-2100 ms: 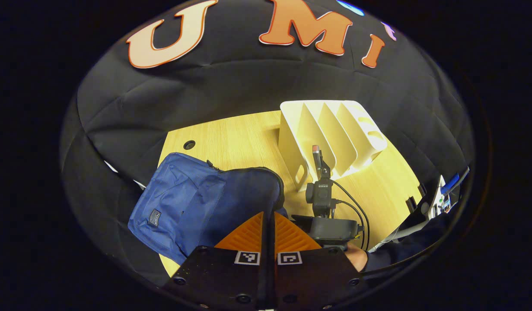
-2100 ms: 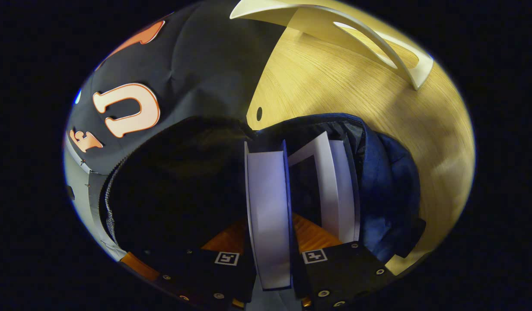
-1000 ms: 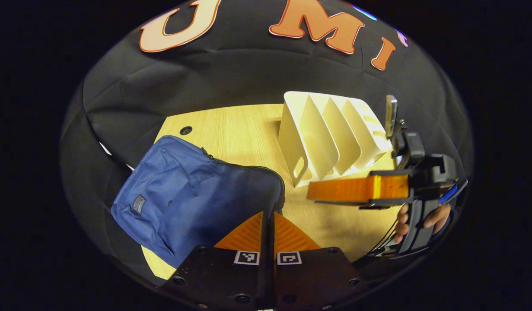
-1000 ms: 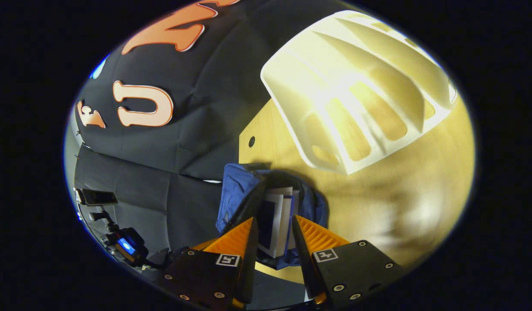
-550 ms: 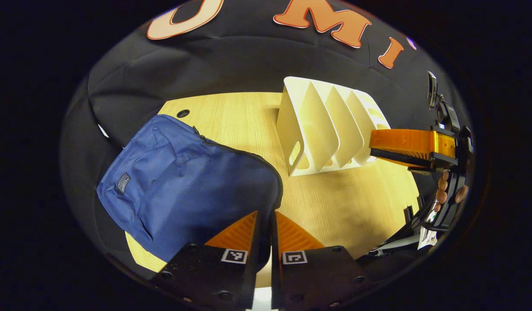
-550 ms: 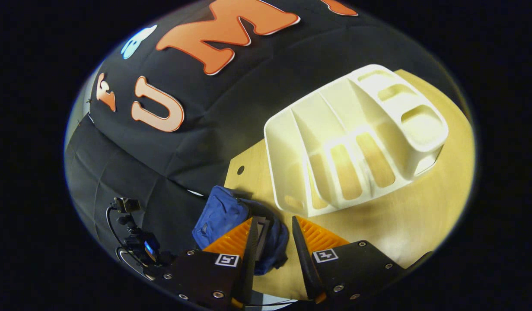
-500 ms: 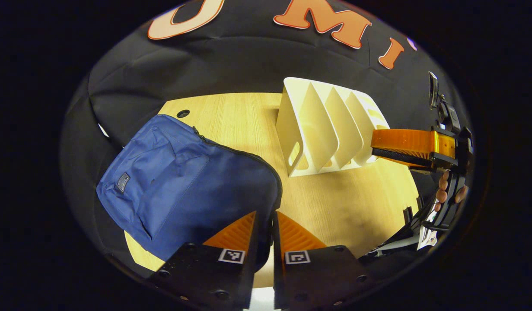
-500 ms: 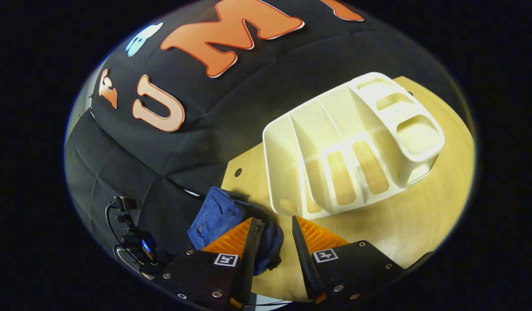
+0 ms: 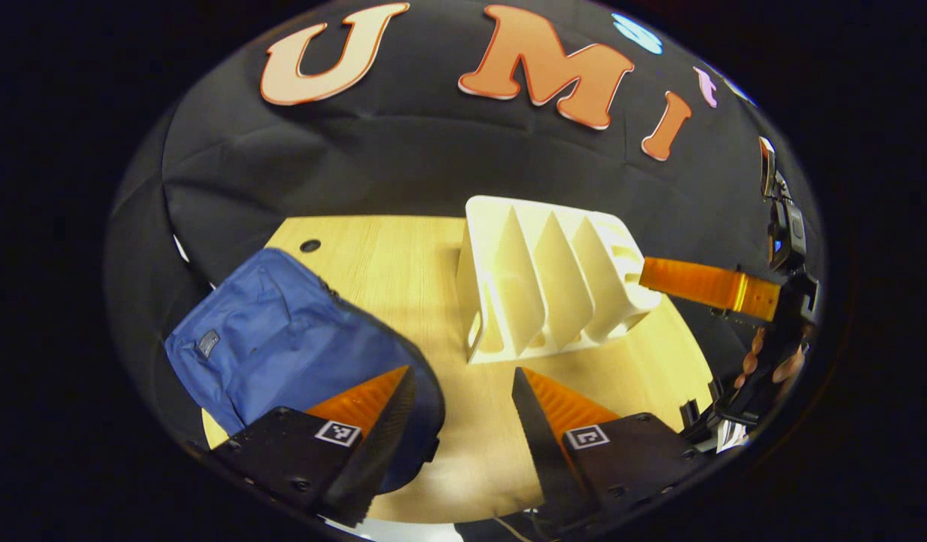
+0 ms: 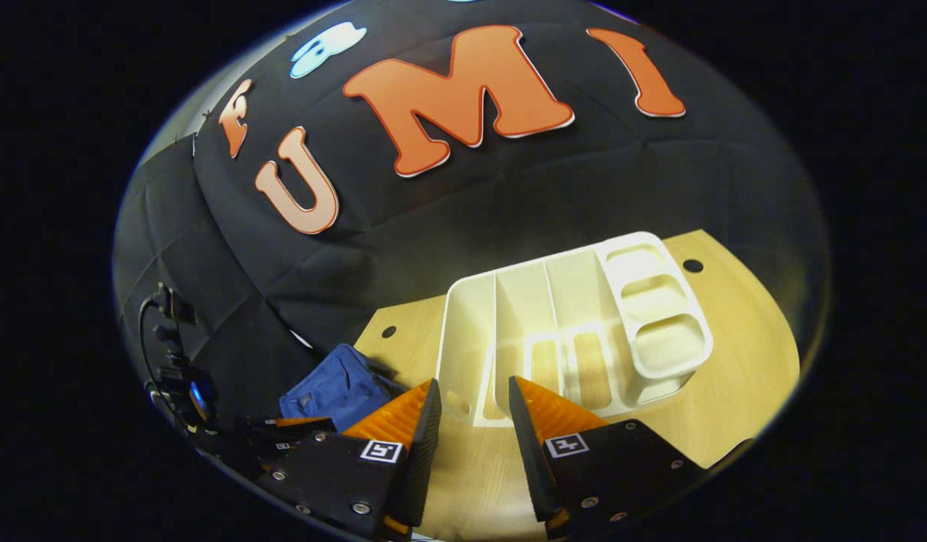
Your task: Open the schoolbag, grab two books from the bookshelf and put them into the schoolbag.
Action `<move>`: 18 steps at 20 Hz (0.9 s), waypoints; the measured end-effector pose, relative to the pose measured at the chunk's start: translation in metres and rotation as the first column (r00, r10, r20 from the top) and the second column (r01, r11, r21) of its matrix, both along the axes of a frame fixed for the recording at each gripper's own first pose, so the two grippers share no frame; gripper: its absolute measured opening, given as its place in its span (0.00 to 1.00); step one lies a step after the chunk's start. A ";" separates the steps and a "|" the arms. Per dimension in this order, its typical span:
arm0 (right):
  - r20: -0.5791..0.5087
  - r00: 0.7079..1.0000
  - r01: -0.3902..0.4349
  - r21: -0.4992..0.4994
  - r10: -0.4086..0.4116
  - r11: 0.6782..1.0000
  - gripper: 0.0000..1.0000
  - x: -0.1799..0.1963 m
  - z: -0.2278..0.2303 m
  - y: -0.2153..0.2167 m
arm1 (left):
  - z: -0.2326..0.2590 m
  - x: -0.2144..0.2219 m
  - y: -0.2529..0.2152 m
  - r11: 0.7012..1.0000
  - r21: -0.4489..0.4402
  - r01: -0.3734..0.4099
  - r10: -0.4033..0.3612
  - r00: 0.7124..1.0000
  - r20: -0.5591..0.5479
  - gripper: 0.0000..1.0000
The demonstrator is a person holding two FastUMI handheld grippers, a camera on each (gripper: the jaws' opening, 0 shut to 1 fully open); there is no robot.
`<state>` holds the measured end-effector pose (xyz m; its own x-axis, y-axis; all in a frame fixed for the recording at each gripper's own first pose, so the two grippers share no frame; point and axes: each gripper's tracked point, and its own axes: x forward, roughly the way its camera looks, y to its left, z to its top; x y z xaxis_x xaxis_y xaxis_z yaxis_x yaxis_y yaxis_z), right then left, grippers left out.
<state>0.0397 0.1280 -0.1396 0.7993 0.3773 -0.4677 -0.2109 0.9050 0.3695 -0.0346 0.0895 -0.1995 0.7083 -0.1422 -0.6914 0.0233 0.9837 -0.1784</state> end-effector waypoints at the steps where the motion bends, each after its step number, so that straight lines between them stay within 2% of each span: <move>1: 0.027 1.000 0.009 -0.016 -0.009 1.000 0.54 0.002 0.006 -0.004 | 0.008 0.006 -0.007 1.000 -0.005 -0.003 0.003 0.999 0.036 0.88; 3: 0.076 0.997 0.022 -0.042 -0.019 0.999 0.61 0.004 0.019 -0.014 | 0.030 0.015 -0.018 1.000 -0.013 -0.019 0.020 0.994 0.108 0.97; 4: 0.097 0.995 0.030 -0.052 -0.024 0.998 0.67 0.004 0.025 -0.018 | 0.043 0.019 -0.023 1.000 -0.015 -0.027 0.029 0.989 0.146 0.97; 6: 0.138 0.990 0.045 -0.061 -0.036 0.997 0.73 0.006 0.037 -0.027 | 0.064 0.032 -0.033 0.999 -0.013 -0.041 0.043 0.973 0.225 0.97; 8: 0.184 0.981 0.079 -0.072 -0.065 0.994 0.75 0.007 0.050 -0.040 | 0.083 0.039 -0.045 0.999 -0.015 -0.052 0.054 0.952 0.303 0.97; 10: 0.231 0.970 0.103 -0.084 -0.081 0.991 0.85 0.008 0.065 -0.051 | 0.099 0.041 -0.055 0.998 -0.025 -0.056 0.061 0.929 0.366 0.96; 12: 0.275 0.957 0.129 -0.102 -0.097 0.986 0.89 0.009 0.078 -0.061 | 0.114 0.041 -0.069 0.998 -0.034 -0.060 0.068 0.906 0.418 0.97; 15: 0.352 0.928 0.173 -0.110 -0.125 0.979 0.90 0.010 0.100 -0.078 | 0.141 0.049 -0.082 0.996 -0.054 -0.076 0.092 0.861 0.500 0.96; 16: 0.375 0.918 0.185 -0.113 -0.131 0.976 1.00 0.010 0.107 -0.081 | 0.154 0.052 -0.088 0.996 -0.053 -0.076 0.093 0.839 0.536 0.96; 17: 0.400 0.906 0.200 -0.110 -0.141 0.974 0.90 -0.001 0.112 -0.083 | 0.166 0.055 -0.090 0.995 -0.049 -0.088 0.100 0.809 0.579 0.96; 18: 0.419 0.897 0.207 -0.113 -0.142 0.972 0.90 -0.003 0.118 -0.086 | 0.178 0.055 -0.088 0.993 -0.039 -0.109 0.110 0.780 0.616 0.96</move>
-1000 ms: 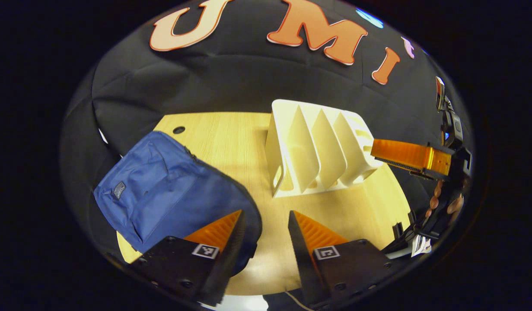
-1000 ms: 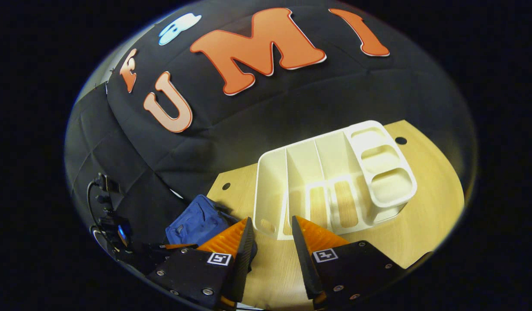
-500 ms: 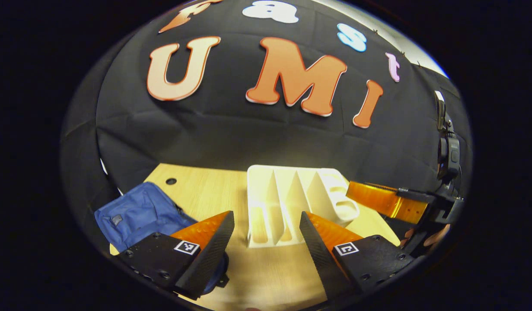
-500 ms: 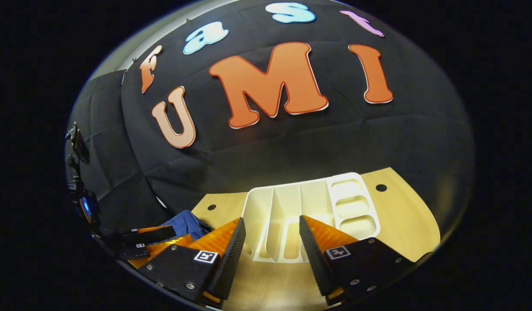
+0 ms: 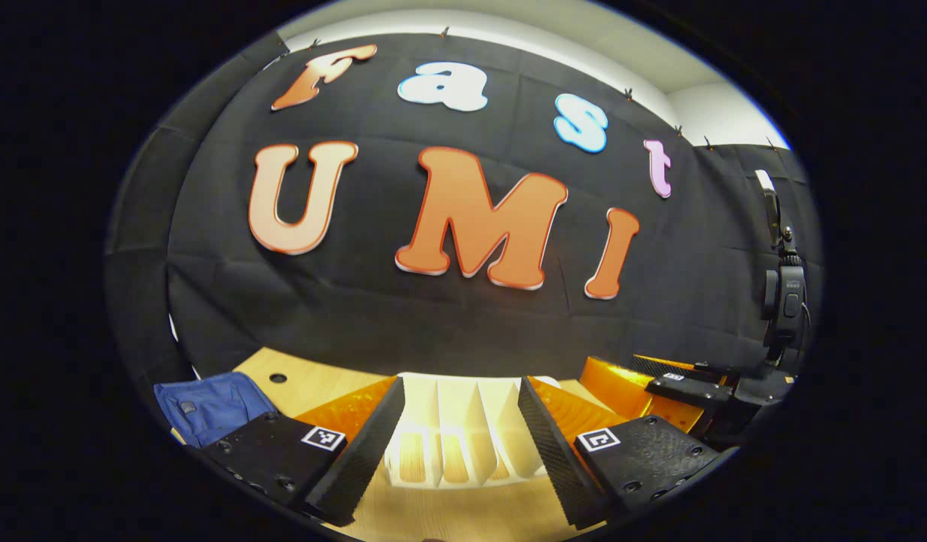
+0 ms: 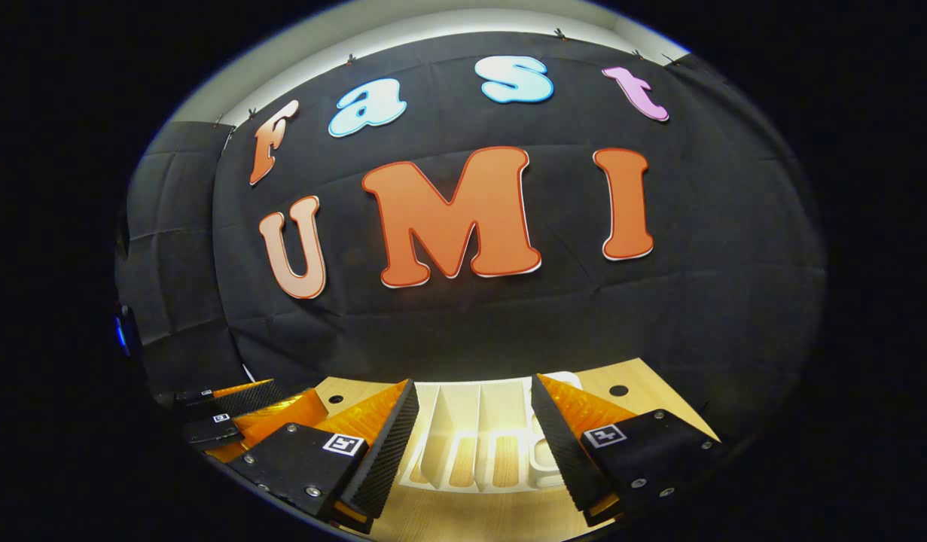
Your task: Open the schoolbag, grab two books from the bookshelf and put them into the schoolbag.
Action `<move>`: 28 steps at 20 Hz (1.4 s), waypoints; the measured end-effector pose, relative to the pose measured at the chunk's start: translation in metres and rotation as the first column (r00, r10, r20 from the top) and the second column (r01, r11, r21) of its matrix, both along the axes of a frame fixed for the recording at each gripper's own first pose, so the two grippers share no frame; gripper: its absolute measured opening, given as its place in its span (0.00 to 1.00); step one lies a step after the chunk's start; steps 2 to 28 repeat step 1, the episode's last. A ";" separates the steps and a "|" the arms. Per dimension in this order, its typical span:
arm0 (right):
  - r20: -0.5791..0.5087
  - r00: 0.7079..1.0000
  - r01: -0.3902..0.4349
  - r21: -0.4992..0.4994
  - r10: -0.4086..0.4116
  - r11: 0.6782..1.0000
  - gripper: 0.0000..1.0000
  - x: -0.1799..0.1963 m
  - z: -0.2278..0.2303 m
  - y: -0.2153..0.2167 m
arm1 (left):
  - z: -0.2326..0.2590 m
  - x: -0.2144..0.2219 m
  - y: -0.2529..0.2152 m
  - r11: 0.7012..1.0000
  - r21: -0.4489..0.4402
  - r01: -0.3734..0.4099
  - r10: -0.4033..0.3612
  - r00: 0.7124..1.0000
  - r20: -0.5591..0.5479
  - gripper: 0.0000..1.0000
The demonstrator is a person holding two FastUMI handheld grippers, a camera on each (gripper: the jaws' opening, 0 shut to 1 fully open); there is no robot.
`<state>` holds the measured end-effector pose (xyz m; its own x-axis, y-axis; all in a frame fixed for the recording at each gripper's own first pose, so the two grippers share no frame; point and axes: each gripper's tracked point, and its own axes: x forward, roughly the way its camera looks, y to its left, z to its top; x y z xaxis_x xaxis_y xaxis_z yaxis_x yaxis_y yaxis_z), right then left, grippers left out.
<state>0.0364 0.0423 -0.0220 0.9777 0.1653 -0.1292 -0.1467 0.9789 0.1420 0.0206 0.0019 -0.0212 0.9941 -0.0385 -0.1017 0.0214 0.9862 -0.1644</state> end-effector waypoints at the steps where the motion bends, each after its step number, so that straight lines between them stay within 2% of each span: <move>1: 0.018 1.000 0.005 -0.006 -0.005 1.000 0.90 -0.002 0.003 -0.002 | 0.008 0.000 0.000 1.000 0.009 -0.008 0.008 1.000 0.027 0.94; 28: 0.018 1.000 0.005 -0.006 -0.005 1.000 0.90 -0.002 0.003 -0.002 | 0.008 0.000 0.000 1.000 0.009 -0.008 0.008 1.000 0.027 0.94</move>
